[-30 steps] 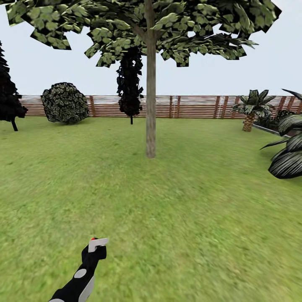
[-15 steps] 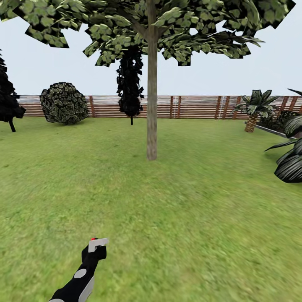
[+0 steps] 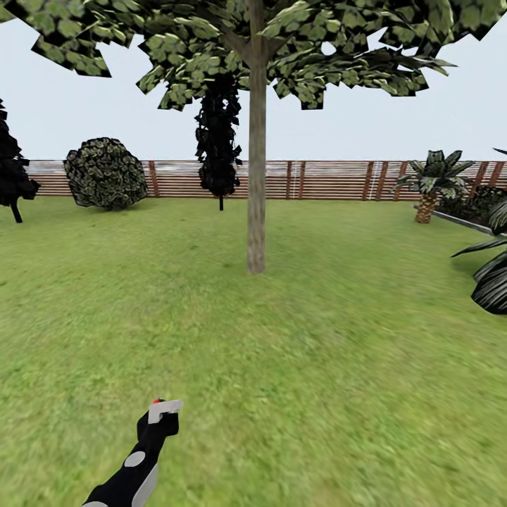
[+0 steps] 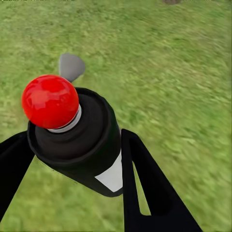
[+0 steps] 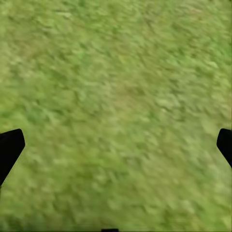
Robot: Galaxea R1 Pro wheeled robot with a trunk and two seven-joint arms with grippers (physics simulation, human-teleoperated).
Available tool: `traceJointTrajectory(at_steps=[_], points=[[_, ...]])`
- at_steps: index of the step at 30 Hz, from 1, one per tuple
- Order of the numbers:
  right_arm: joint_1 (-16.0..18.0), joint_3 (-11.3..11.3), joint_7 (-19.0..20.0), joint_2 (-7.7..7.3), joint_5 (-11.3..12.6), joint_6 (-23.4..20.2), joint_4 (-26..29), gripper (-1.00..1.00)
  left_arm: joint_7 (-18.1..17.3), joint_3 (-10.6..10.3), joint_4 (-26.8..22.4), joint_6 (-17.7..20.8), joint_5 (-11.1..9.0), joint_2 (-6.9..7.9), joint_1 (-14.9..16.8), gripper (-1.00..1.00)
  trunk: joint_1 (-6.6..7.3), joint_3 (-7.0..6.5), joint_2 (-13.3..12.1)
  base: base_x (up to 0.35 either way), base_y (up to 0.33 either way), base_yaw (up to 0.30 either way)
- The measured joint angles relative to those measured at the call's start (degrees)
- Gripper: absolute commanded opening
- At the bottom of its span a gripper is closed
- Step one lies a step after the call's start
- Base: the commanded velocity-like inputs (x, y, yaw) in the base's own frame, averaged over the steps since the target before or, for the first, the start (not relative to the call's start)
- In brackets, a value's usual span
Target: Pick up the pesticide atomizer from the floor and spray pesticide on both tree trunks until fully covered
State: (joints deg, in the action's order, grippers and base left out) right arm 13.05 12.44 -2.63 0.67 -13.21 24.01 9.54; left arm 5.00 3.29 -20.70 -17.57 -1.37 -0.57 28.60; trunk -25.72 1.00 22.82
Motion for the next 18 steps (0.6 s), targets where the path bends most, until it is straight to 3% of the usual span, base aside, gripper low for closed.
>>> traceJointTrajectory(at_steps=[18], points=[[0.0, 0.0, 0.0, 0.01, -0.1, 0.0, 0.0, 1.00, 0.0, 0.0, 0.0, -0.1, 0.0, 0.00, 0.0, -1.00, 0.00, 0.00, 0.0, 0.350, 0.036, 0.000]])
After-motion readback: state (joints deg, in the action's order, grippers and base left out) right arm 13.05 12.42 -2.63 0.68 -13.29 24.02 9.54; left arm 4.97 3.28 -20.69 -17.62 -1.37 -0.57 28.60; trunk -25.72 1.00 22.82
